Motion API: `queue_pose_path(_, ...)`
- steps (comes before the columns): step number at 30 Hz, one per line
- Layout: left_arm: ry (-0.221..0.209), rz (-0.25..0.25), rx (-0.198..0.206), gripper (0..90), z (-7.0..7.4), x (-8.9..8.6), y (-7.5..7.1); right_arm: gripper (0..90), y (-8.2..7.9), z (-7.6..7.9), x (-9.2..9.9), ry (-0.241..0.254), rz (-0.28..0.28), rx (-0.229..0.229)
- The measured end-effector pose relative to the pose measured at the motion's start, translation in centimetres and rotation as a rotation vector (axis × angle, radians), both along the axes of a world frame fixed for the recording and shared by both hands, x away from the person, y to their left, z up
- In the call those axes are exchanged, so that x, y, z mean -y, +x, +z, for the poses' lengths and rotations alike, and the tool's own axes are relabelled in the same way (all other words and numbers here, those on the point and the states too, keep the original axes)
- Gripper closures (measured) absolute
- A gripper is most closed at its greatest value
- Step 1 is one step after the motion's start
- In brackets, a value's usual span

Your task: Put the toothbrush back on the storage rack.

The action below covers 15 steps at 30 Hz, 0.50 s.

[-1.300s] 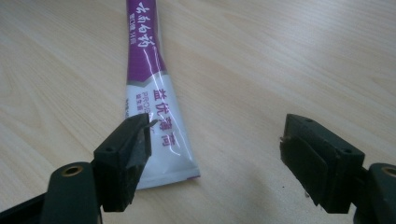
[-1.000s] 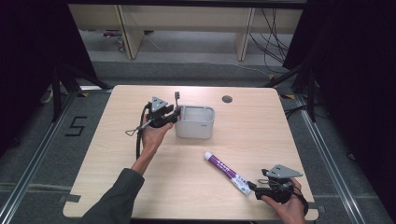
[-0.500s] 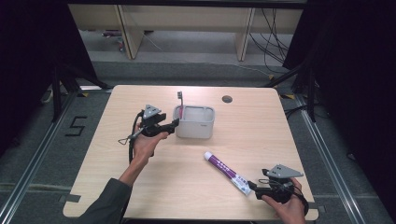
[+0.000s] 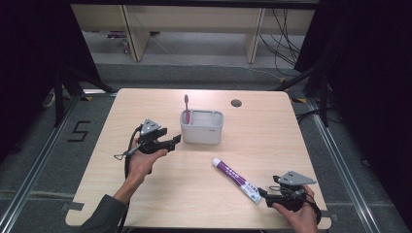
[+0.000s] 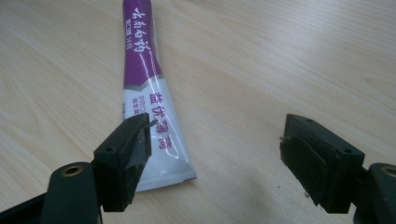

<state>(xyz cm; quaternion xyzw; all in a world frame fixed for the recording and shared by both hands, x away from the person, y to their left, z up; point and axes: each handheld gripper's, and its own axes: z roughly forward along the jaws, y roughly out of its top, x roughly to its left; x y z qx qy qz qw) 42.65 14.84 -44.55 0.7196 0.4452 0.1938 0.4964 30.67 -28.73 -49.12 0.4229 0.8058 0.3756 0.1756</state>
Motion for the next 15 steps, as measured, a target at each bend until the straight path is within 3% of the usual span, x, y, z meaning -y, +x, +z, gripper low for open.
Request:
queue_pose_path(2,0.011,-0.005,-0.001,33.5,0.1,-0.4,-0.3,25.5,0.1,0.0,0.1,-0.005,-0.002,0.018)
queue_pose_path(3,0.009,-0.006,0.0,33.4,0.2,-0.6,-0.6,25.5,-0.1,0.0,-0.1,0.0,-0.022,-0.003)
queue_pose_path(4,0.009,-0.007,-0.001,33.4,0.2,-0.8,-0.9,25.5,0.0,-0.1,0.0,-0.007,-0.01,0.012)
queue_pose_path(9,0.025,-0.026,0.022,33.2,0.0,-1.7,-2.2,25.5,0.0,-0.1,-0.1,-0.002,-0.009,-0.002)
queue_pose_path(15,0.042,-0.033,0.017,32.9,-0.5,-2.2,-3.3,25.5,-0.1,-0.1,-0.2,0.011,-0.02,-0.016)
